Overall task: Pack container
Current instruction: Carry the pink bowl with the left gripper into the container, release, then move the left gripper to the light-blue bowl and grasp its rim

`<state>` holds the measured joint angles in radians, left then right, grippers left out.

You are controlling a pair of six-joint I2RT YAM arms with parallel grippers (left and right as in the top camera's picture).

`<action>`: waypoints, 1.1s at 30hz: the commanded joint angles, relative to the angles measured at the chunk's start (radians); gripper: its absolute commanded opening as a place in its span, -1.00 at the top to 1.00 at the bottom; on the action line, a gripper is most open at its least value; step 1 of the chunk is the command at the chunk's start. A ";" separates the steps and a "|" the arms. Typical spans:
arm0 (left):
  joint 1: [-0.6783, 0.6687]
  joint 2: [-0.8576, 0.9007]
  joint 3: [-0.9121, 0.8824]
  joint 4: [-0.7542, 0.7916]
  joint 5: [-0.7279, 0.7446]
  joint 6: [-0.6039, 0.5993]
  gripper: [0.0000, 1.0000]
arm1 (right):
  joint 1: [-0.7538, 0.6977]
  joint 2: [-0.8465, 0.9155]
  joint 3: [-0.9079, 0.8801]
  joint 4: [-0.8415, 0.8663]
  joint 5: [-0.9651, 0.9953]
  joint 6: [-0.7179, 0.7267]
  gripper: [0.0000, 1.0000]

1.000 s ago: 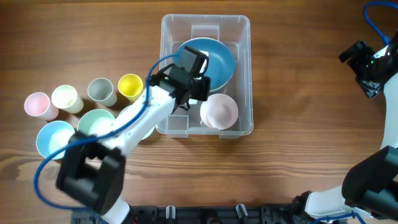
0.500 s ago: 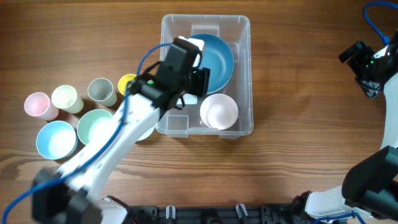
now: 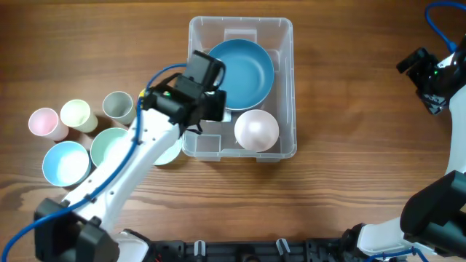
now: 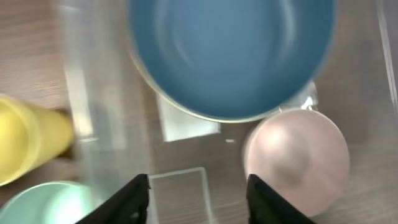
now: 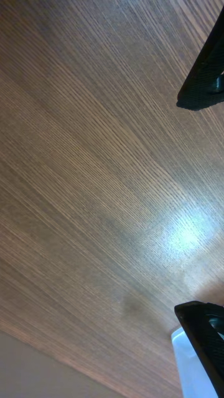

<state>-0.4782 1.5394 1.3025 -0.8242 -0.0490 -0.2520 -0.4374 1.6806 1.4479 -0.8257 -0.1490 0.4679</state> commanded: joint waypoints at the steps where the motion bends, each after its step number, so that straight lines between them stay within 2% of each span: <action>1: 0.133 -0.123 0.000 -0.061 -0.055 -0.018 -0.16 | 0.002 0.008 -0.001 0.002 -0.002 0.005 -0.99; 5: 0.390 -0.142 -0.003 -0.159 -0.178 -0.019 -0.35 | 0.002 0.008 -0.001 0.002 -0.002 0.005 -0.99; 8: 0.641 -0.110 -0.012 -0.177 -0.111 -0.090 -0.38 | 0.002 0.008 -0.001 0.002 -0.002 0.005 -0.99; 11: 0.916 -0.069 -0.013 -0.237 0.115 -0.170 -0.17 | 0.002 0.008 -0.001 0.002 -0.002 0.005 -0.99; 14: 1.073 -0.060 -0.020 -0.295 0.130 -0.220 0.12 | 0.002 0.008 -0.001 0.002 -0.002 0.005 -1.00; 17: 1.200 -0.060 -0.049 -0.287 0.105 -0.254 0.11 | 0.002 0.008 -0.001 0.002 -0.002 0.005 -0.99; 19: 1.281 -0.060 -0.077 -0.280 0.021 -0.336 -0.05 | 0.002 0.008 -0.001 0.002 -0.002 0.005 -0.99; 21: 1.337 -0.060 -0.114 -0.245 -0.017 -0.390 -0.51 | 0.002 0.008 -0.001 0.002 -0.002 0.005 -1.00; 22: 1.368 -0.060 -0.144 -0.207 -0.016 -0.393 -0.59 | 0.002 0.008 -0.001 0.002 -0.002 0.005 -0.99; 26: 1.437 -0.055 -0.233 -0.130 -0.016 -0.386 -0.56 | 0.002 0.008 -0.001 0.002 -0.002 0.005 -0.99; 30: 1.442 -0.037 -0.323 -0.033 -0.011 -0.380 -0.56 | 0.002 0.008 -0.001 0.002 -0.002 0.005 -0.99; 33: 1.442 -0.006 -0.352 0.018 0.010 -0.297 -0.49 | 0.002 0.008 -0.001 0.002 -0.002 0.005 -0.99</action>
<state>0.9577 1.4963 0.9852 -0.8394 -0.0544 -0.6106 -0.4374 1.6806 1.4479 -0.8257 -0.1490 0.4679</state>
